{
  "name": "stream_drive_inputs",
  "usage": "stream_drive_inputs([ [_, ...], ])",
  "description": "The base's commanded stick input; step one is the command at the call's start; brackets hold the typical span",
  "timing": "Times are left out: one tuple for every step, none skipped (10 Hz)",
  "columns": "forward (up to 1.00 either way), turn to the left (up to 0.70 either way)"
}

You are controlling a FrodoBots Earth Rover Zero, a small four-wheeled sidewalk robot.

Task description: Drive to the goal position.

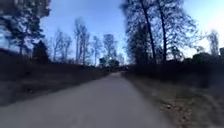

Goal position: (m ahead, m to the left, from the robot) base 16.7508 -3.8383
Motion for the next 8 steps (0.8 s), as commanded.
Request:
stream_drive_inputs([
  [1.0,0.0],
  [1.0,0.0],
  [1.0,0.0],
  [1.0,0.0],
  [1.0,0.0],
  [1.0,0.0],
  [1.0,-0.06],
  [1.0,-0.16],
])
